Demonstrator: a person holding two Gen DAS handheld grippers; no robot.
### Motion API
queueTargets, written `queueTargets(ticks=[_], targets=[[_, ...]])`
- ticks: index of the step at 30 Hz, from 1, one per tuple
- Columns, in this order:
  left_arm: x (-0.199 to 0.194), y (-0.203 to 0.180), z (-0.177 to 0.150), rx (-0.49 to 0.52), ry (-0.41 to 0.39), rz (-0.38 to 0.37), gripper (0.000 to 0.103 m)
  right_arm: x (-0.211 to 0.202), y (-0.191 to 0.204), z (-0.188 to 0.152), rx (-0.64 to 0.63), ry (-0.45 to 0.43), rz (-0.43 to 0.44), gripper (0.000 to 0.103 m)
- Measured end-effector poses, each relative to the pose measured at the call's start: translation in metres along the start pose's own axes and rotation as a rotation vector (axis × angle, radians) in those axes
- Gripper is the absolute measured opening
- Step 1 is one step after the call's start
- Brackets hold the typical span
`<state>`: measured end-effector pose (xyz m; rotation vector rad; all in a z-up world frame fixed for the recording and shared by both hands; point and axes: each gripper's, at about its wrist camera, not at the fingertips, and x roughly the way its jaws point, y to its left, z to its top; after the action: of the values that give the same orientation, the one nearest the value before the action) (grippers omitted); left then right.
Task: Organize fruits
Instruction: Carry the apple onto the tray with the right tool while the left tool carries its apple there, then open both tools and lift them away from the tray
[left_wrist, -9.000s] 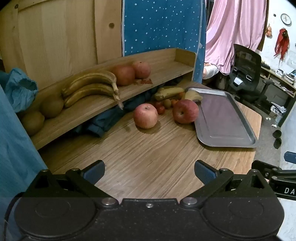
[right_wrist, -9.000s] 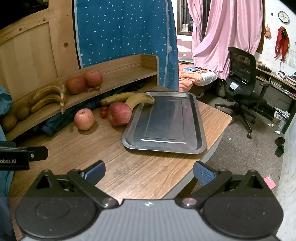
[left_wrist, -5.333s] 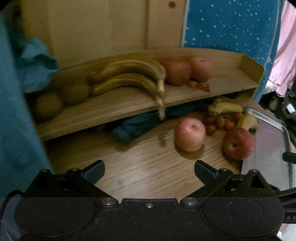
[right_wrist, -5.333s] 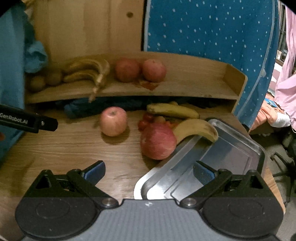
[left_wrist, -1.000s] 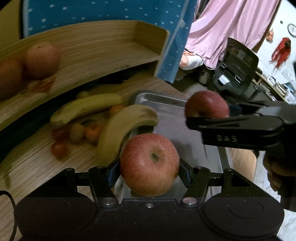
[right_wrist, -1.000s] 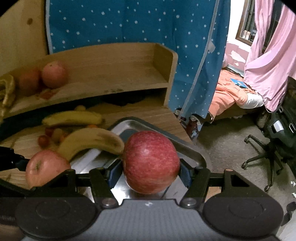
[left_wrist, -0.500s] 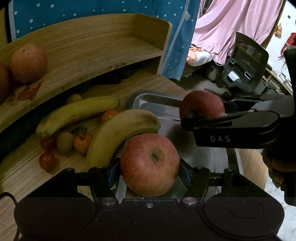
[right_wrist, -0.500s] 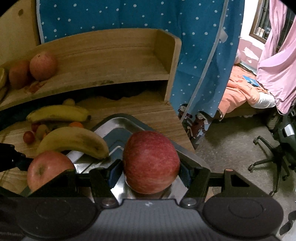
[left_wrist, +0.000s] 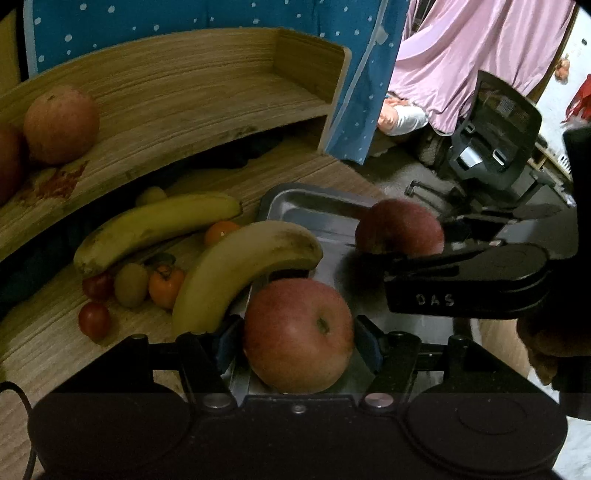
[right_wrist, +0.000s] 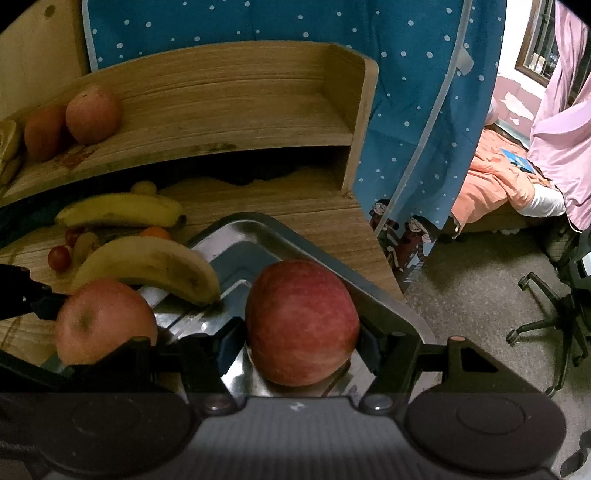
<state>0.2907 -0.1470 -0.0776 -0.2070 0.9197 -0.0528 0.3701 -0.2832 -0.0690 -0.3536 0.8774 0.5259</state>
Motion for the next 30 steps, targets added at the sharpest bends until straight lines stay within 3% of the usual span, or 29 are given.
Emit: queueTargets(ticks=[8, 20, 24, 30], targets=[[-0.022, 0.001, -0.004, 0.016, -0.048, -0.008, 0.07, -0.023, 0.0, -0.004, 0.033, -0.054, -0.022, 0.071], [-0.101, 0.049, -0.028, 0.011, -0.134, 0.035, 0.098, -0.092, 0.037, -0.025, 0.157, -0.166, -0.125, 0.097], [-0.125, 0.078, -0.041, 0.041, -0.143, 0.047, 0.101, -0.114, 0.069, -0.045, 0.212, -0.156, -0.173, 0.101], [-0.149, 0.119, -0.067, 0.028, -0.125, 0.077, 0.102, -0.138, 0.121, -0.077, 0.284, -0.081, -0.175, 0.103]])
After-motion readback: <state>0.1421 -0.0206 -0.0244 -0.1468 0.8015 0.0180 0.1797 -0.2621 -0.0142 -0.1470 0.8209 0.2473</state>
